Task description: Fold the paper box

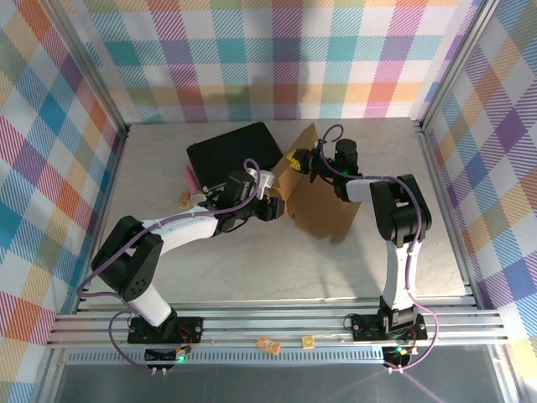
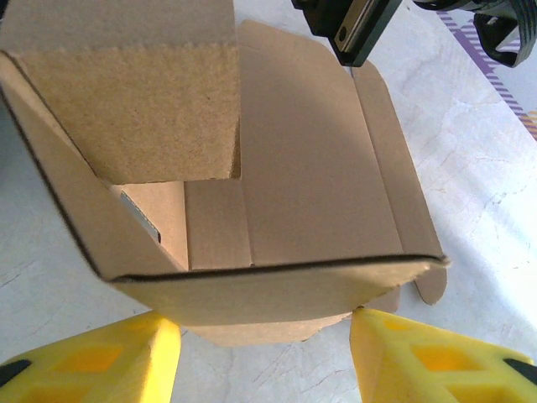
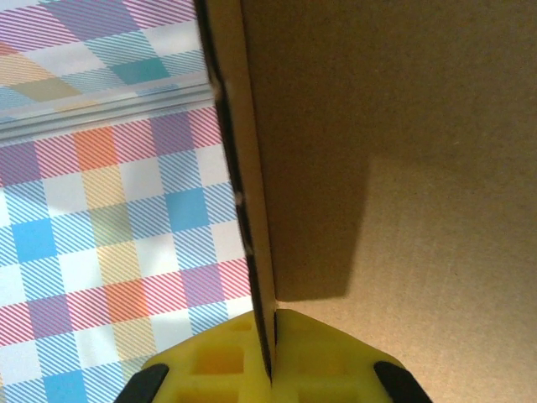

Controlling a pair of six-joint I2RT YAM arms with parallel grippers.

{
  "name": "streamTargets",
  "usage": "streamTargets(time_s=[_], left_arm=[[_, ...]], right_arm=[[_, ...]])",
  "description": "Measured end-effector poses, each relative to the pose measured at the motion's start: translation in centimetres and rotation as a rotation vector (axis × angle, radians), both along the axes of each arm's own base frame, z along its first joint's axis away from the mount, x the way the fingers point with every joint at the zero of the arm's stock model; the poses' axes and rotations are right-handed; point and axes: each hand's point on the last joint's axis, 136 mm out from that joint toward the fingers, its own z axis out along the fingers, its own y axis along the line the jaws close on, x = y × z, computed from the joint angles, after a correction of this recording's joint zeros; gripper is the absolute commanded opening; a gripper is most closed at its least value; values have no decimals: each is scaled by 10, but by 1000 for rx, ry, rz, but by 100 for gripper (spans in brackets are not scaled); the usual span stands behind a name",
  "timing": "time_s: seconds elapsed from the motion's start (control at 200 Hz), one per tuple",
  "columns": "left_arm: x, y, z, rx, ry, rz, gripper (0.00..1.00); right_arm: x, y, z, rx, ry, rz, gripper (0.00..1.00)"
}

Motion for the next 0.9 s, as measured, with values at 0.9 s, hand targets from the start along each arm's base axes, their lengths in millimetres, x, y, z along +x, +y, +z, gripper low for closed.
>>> streamTargets(time_s=[0.9], left_arm=[[25, -23, -26, 196, -78, 127, 41]], right_arm=[[8, -29, -6, 30, -20, -76, 0]])
